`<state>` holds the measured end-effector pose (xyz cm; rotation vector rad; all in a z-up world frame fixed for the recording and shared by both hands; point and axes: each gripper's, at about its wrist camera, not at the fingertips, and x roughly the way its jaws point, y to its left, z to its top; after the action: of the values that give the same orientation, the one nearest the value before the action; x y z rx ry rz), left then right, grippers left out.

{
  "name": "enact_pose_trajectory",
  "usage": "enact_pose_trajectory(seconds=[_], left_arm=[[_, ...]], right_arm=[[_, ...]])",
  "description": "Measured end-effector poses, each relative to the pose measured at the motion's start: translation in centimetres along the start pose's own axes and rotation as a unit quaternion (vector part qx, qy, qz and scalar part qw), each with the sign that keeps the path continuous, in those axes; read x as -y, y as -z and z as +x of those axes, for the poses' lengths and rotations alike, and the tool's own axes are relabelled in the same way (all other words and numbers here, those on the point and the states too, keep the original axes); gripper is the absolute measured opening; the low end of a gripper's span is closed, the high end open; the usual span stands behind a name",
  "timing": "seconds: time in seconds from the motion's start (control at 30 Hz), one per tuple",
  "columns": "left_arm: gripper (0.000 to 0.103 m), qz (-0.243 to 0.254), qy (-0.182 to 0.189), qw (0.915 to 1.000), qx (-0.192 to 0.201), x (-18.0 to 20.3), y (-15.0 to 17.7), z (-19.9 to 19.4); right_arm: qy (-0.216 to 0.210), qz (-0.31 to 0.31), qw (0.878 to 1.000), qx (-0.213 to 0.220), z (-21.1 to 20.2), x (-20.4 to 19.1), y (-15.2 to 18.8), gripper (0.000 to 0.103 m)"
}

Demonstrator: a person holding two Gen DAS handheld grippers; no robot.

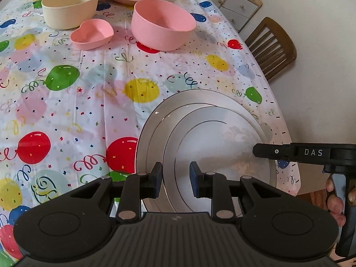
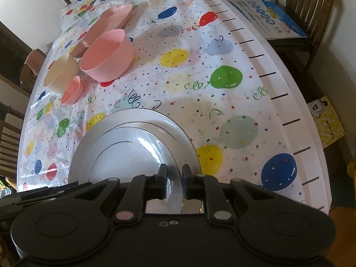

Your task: Organize plates and bowls

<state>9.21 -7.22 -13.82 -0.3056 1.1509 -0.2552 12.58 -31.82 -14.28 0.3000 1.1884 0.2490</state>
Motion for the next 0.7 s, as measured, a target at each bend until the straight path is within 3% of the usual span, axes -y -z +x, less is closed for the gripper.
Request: enact_pose_trajectory(seconds=[0.7], left_arm=[[0.025, -0.006, -0.022, 0.9997, -0.01, 0.26, -0.36, 0.37]], right_arm=[[0.001, -0.019, 1.0, -0.007, 0.68, -0.37, -0.31, 0.018]])
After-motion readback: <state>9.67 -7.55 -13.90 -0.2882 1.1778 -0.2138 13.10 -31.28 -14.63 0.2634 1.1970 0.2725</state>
